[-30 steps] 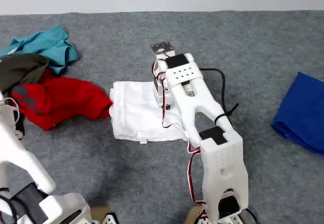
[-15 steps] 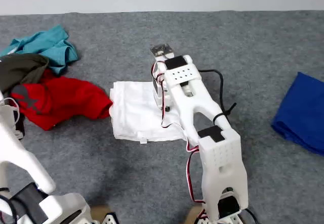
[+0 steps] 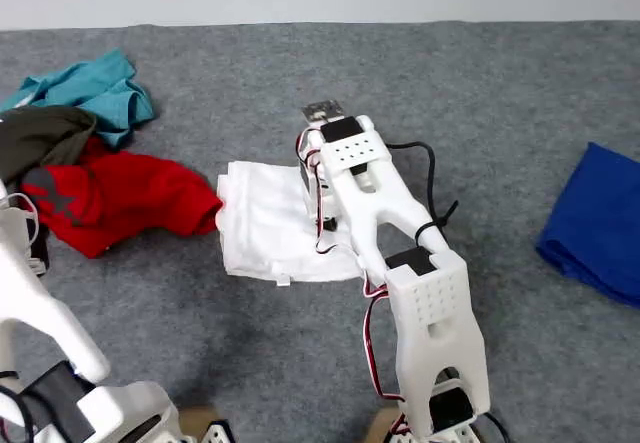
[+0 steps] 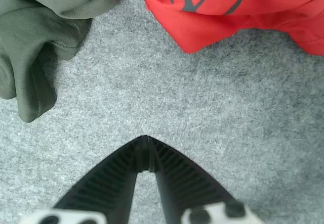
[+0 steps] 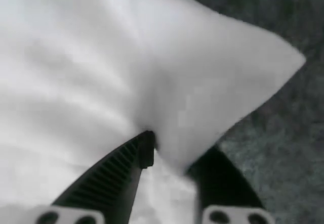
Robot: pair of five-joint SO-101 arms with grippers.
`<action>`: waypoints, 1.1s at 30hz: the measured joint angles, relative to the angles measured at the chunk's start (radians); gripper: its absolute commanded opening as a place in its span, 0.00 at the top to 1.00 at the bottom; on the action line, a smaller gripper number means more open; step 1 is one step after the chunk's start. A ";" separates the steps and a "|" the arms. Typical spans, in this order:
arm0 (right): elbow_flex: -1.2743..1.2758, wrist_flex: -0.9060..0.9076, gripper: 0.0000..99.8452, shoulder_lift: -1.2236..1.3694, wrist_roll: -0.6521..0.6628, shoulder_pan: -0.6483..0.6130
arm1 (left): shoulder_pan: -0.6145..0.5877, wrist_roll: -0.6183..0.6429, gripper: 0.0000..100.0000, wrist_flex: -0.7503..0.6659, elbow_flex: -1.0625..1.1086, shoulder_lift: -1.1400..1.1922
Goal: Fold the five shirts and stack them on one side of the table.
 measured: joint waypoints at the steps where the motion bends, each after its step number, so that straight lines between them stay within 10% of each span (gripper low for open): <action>1: -0.002 0.011 0.99 0.000 0.017 0.000 | 0.000 0.000 1.00 0.000 0.000 0.000; 10: 0.012 0.086 0.99 -0.058 0.120 0.097 | 0.000 0.000 1.00 0.000 0.000 0.000; 33: 0.012 -0.457 0.99 -0.169 1.085 0.381 | 0.000 0.000 1.00 0.000 0.000 0.000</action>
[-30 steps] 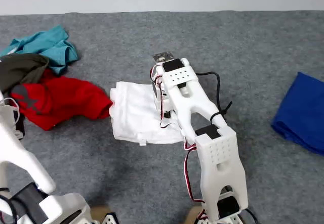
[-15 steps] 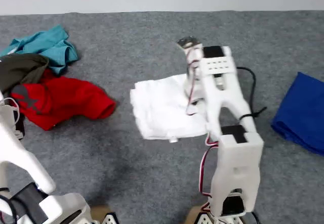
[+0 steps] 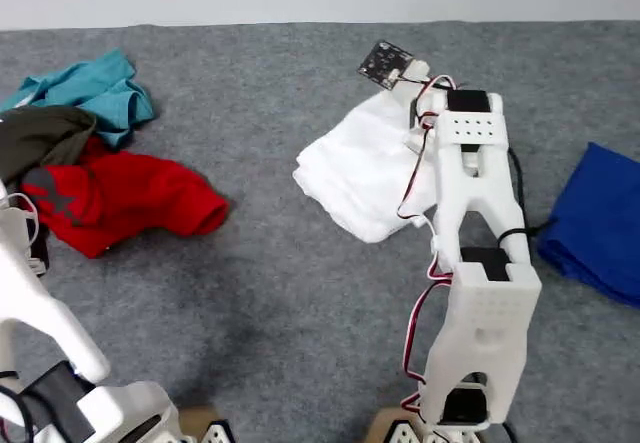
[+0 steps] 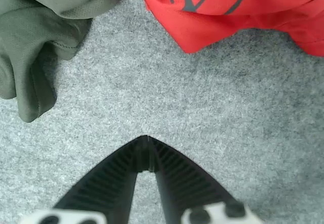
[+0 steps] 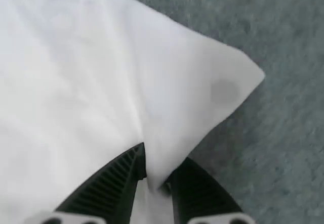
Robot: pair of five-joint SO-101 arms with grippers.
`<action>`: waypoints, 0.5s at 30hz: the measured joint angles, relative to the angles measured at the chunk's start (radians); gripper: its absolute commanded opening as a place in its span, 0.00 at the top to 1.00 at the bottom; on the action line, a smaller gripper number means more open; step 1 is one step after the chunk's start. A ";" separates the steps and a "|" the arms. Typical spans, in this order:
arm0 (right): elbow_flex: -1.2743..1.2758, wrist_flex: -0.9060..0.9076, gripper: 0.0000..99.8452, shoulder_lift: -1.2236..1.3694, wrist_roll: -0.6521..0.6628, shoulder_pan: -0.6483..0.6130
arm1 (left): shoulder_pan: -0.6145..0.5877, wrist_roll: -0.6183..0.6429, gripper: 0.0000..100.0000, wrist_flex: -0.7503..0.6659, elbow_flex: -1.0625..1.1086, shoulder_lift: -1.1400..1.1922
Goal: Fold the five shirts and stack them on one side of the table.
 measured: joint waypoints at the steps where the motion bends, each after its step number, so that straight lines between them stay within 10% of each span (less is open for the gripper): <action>1: 0.000 -0.014 0.99 0.000 0.011 -0.008 | 0.000 0.000 1.00 0.003 0.000 0.000; 8: 0.000 -0.041 0.78 0.000 0.006 -0.035 | 0.000 0.000 1.00 0.012 0.000 0.000; 15: 0.000 -0.037 0.73 -0.009 -0.298 -0.034 | 0.000 0.000 1.00 0.012 0.000 0.000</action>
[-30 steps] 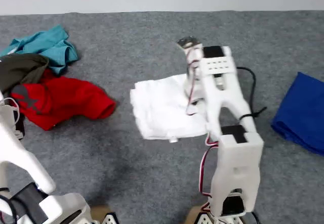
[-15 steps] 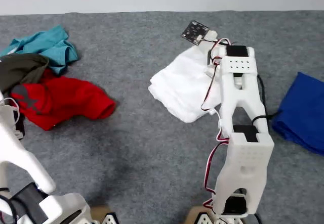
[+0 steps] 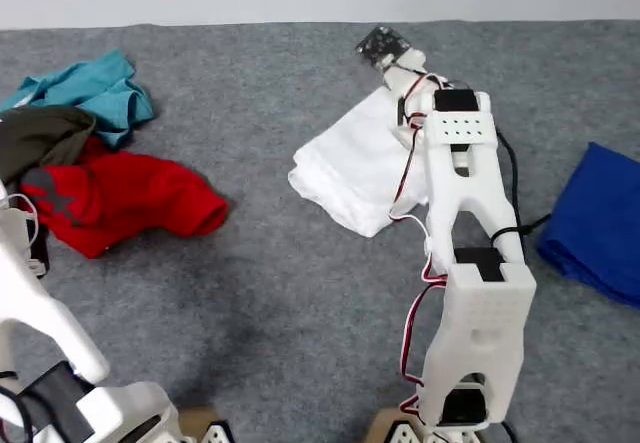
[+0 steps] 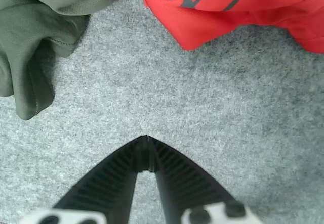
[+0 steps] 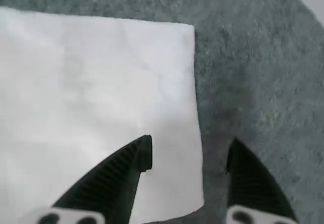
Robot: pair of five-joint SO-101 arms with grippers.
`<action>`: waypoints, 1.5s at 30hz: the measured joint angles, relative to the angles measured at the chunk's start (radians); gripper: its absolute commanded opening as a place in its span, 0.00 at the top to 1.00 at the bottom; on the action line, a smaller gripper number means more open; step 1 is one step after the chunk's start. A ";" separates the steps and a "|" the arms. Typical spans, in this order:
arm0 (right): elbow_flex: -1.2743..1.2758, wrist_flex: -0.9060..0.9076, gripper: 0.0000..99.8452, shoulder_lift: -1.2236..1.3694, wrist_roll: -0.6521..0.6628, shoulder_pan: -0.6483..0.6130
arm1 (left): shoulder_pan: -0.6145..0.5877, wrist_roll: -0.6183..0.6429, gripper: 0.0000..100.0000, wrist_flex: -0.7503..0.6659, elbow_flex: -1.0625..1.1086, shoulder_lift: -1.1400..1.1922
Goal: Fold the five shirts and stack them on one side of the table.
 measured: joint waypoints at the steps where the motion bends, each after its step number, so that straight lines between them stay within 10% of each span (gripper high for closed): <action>1: 0.000 0.006 0.73 -0.012 -0.058 0.000 | 0.000 0.000 1.00 0.000 0.000 0.000; 24: 0.000 0.244 0.73 -0.176 -1.281 -0.107 | 0.074 0.000 1.00 0.000 0.000 0.000; 45: 0.000 0.121 0.59 -0.003 -1.465 -0.127 | 0.201 -0.006 1.00 0.000 0.000 0.000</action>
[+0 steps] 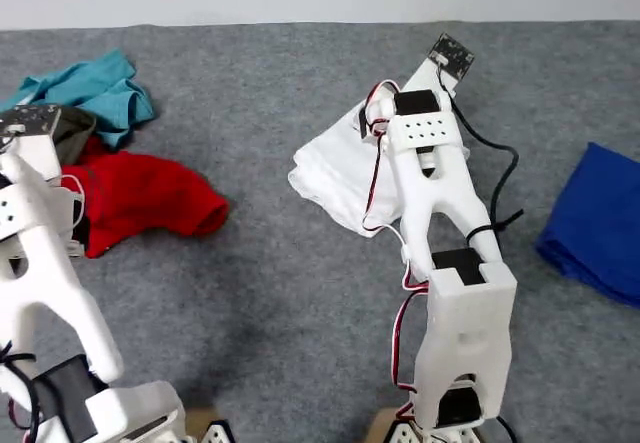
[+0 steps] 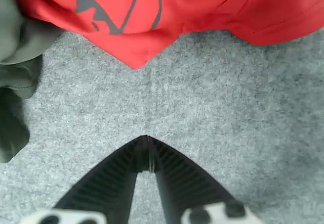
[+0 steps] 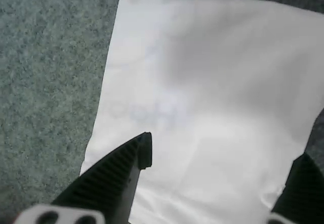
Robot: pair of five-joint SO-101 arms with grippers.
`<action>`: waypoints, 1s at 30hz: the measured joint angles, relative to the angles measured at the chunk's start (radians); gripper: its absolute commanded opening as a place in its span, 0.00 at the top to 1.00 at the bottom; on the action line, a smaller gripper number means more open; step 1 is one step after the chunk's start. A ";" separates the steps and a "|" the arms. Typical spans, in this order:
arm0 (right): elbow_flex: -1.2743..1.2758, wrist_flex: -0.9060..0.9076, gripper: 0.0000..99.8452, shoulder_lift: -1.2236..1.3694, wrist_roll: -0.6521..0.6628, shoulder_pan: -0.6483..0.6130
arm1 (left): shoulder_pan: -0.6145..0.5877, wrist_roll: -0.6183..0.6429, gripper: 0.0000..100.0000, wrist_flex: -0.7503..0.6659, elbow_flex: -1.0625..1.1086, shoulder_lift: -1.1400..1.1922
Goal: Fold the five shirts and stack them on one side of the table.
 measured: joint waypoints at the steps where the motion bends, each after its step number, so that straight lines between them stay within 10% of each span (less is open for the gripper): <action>1: 0.000 0.000 0.59 0.000 -0.003 -0.002 | 0.000 0.000 1.00 0.000 0.000 0.000; 21: -0.018 -0.092 0.59 0.206 -0.028 0.023 | 0.000 0.000 1.00 -0.012 0.000 0.000; 30: -0.250 -0.072 0.93 0.385 -0.017 0.038 | 0.000 0.000 1.00 -0.012 0.000 0.000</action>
